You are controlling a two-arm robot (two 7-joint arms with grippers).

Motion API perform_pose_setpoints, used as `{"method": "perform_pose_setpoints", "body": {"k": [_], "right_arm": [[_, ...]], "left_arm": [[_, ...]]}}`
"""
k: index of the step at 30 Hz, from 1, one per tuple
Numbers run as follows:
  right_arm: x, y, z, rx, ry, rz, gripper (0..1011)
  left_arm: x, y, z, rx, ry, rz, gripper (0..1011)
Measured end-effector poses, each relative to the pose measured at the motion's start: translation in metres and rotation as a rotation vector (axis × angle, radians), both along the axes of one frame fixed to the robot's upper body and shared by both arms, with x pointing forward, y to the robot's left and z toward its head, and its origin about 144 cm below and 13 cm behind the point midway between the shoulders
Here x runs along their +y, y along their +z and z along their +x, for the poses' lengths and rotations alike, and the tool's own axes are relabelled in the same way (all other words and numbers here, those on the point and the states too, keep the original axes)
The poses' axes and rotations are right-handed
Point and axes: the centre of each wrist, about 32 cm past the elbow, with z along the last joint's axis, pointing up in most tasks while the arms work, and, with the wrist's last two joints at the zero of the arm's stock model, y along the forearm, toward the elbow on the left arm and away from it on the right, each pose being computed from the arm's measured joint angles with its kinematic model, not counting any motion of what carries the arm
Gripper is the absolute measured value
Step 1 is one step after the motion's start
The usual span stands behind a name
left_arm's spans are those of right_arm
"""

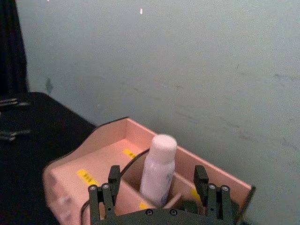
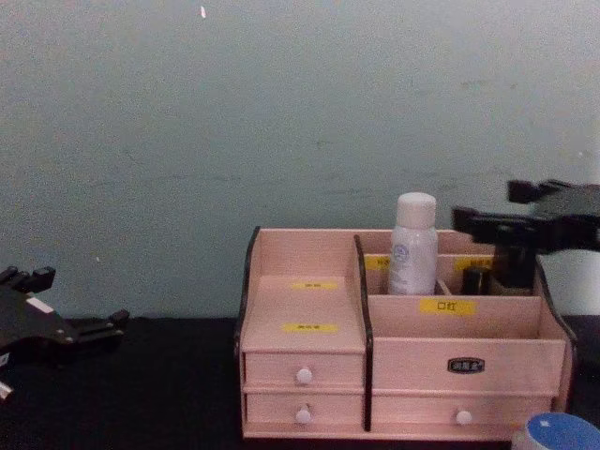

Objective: Pick up the facial cleanser and watermelon frost from the table and place them into the tiered storage box.

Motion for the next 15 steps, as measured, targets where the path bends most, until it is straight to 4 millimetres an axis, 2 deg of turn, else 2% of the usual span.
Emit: {"method": "perform_pose_setpoints", "body": {"k": [7, 8, 15], "right_arm": [[-0.027, 0.003, -0.045, 0.089, 0.015, -0.033, 1000], [-0.027, 0.003, -0.045, 0.089, 0.015, -0.033, 1000], [-0.039, -0.002, -0.079, 0.221, 0.013, -0.051, 1000]], "left_arm": [[0.0, 0.0, 0.0, 0.0, 0.0, 0.0, 1002], [0.0, 0.0, 0.0, 0.0, 0.0, 0.0, 1001], [0.0, 0.0, 0.0, 0.0, 0.0, 0.0, 1001]]}}
